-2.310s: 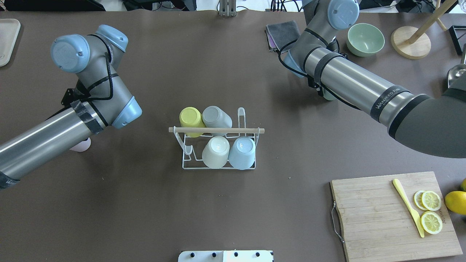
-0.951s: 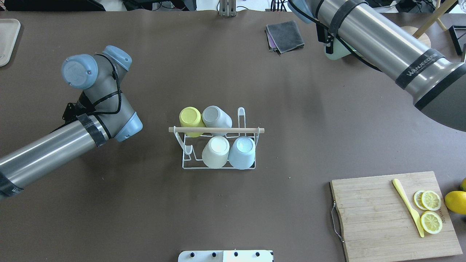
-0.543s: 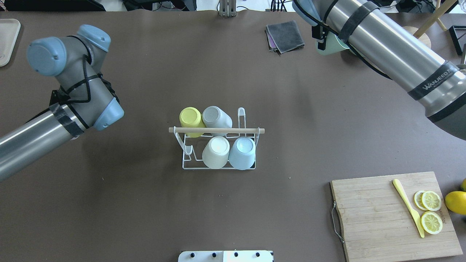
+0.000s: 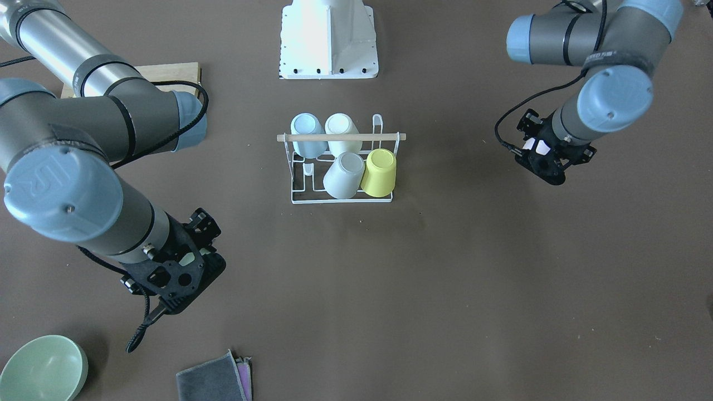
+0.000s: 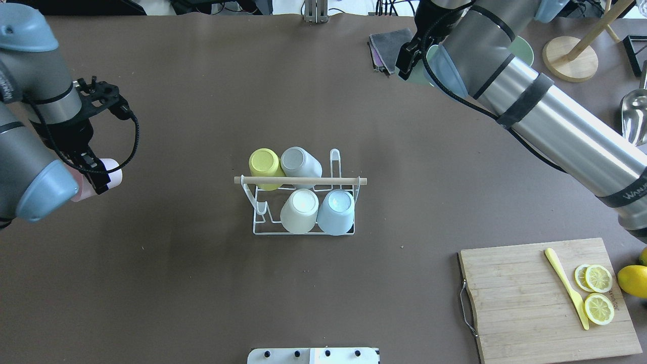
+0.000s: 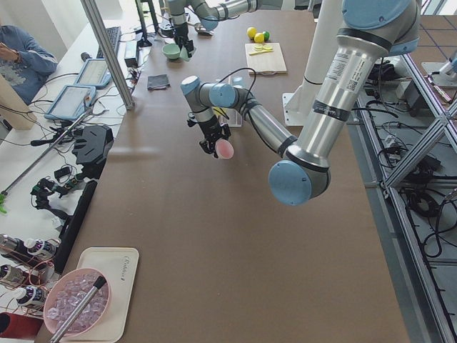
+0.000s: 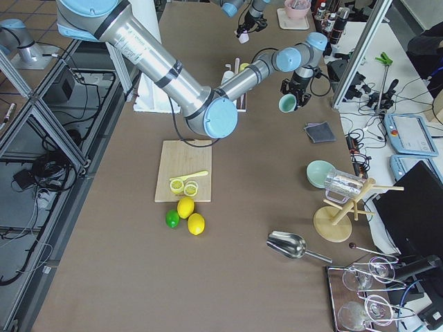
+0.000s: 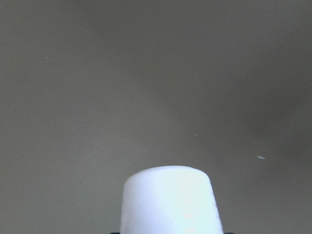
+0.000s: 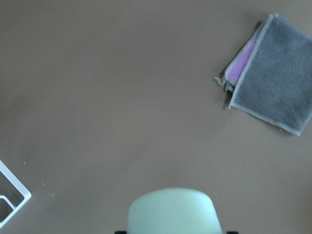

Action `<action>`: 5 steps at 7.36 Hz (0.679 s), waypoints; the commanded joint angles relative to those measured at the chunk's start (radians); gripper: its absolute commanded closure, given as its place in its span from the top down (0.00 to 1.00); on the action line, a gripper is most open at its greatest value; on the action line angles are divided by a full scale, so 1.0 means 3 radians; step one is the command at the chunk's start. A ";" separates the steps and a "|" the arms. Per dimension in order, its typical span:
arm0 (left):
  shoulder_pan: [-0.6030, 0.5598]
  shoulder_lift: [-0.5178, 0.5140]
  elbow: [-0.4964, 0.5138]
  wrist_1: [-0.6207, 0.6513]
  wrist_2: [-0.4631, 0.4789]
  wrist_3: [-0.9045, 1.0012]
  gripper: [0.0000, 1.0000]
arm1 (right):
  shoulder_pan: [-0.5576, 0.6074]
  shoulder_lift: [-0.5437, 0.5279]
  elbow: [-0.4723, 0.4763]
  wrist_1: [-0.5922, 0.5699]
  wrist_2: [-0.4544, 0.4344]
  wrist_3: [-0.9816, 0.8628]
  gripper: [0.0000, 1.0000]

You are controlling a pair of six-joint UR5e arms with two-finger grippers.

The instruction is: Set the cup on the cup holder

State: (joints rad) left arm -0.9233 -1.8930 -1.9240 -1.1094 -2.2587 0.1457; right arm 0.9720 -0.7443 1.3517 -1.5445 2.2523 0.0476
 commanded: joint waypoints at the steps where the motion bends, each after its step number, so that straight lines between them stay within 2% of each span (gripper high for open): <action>1: -0.0001 0.0469 -0.0376 -0.1388 -0.0074 -0.0583 0.13 | -0.0161 -0.0330 0.0153 0.1659 -0.0072 0.0947 0.00; 2: 0.0050 0.0663 -0.0362 -0.2286 -0.0069 -0.1211 0.14 | -0.0167 -0.0407 0.0158 0.2248 -0.0134 0.1153 0.00; 4: 0.0086 0.1026 -0.0372 -0.3623 -0.0029 -0.1681 0.14 | -0.0167 -0.0479 0.0153 0.3420 -0.0317 0.1801 0.00; 5: 0.0091 0.1195 -0.0331 -0.4333 0.0179 -0.1925 0.13 | -0.0192 -0.0535 0.0158 0.3871 -0.0333 0.2007 0.00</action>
State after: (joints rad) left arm -0.8991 -1.6001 -2.0311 -2.1423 -2.2559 -0.3376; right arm 0.9214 -0.8854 1.3978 -0.5800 2.1700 0.5483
